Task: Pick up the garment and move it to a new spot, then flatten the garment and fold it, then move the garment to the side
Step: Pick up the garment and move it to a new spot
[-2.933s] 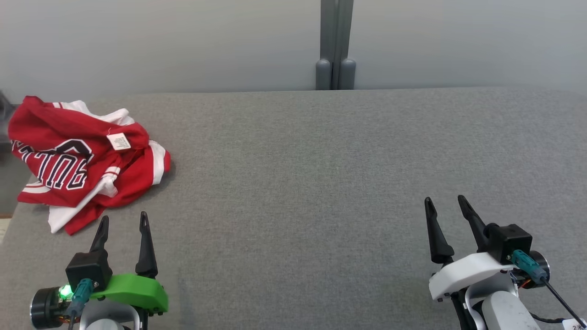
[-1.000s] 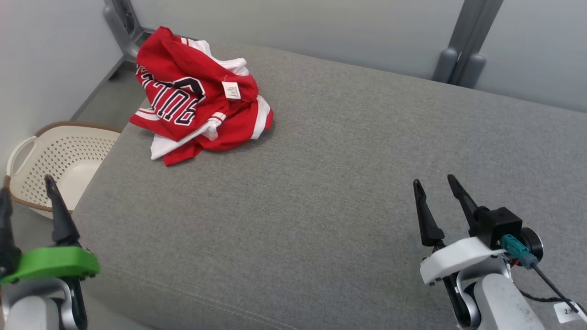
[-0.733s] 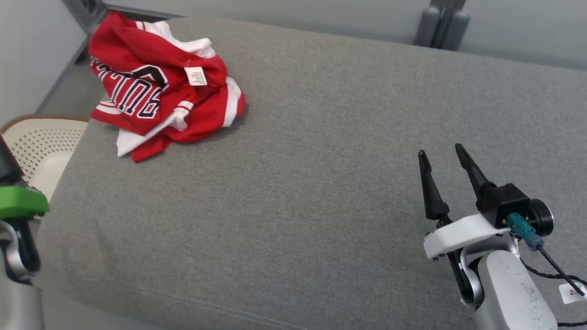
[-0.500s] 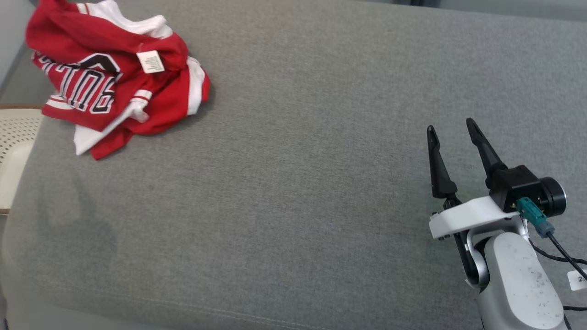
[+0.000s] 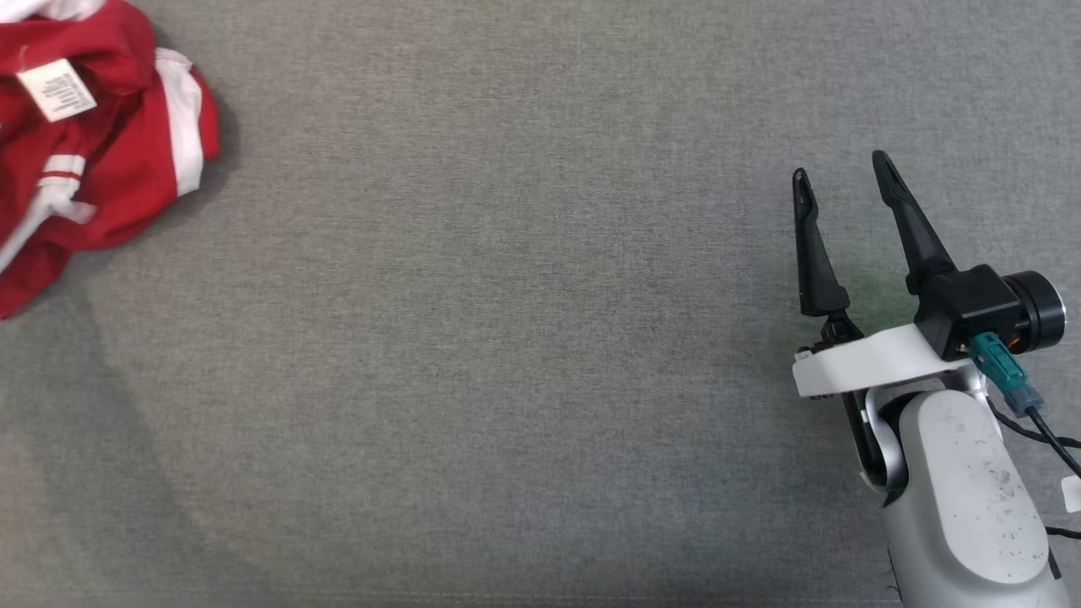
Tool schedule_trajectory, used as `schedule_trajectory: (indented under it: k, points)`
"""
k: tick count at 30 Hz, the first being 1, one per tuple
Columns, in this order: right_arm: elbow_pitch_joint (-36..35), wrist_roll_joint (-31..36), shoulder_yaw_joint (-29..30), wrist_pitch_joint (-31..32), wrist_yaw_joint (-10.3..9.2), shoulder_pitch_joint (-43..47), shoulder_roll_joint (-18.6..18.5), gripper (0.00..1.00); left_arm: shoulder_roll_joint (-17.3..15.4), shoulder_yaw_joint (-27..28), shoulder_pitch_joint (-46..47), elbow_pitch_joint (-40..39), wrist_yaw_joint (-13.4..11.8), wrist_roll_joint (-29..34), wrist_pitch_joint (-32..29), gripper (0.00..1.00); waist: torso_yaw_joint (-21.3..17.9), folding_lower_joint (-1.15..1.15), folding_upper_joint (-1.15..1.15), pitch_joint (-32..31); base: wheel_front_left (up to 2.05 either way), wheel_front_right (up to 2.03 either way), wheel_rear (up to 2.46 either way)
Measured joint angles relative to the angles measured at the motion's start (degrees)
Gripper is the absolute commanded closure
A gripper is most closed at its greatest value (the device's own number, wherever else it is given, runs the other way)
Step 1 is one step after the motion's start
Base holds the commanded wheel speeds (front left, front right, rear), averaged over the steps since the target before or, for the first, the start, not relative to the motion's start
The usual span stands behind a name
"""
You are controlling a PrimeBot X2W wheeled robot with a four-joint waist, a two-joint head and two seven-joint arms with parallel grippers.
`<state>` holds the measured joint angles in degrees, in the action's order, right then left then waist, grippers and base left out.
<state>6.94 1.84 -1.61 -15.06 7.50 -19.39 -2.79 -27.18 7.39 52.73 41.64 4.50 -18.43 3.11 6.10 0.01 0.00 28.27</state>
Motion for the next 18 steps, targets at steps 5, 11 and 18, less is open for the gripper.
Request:
schedule_trajectory:
  k: [5,11,18]
  points:
    - [-0.69,0.26,0.31,0.0,0.0,0.04,-0.01,0.0,-0.45,-0.91,3.19,7.71,0.05,-1.37,-9.2,0.0,-1.91,0.0,0.0,2.13,0.0,0.0,0.0]
    - [-0.85,0.42,0.15,0.0,0.0,0.03,-0.01,0.0,-0.51,-1.3,5.61,13.68,1.4,-3.36,-14.91,0.0,-2.98,0.0,0.0,3.1,0.0,0.0,0.0]
    - [-0.64,0.16,-0.56,0.0,0.0,0.01,-0.01,0.0,-0.16,-0.53,5.65,17.47,2.1,-6.0,-10.55,1.0,-3.4,0.0,0.0,2.48,0.0,0.0,0.0]
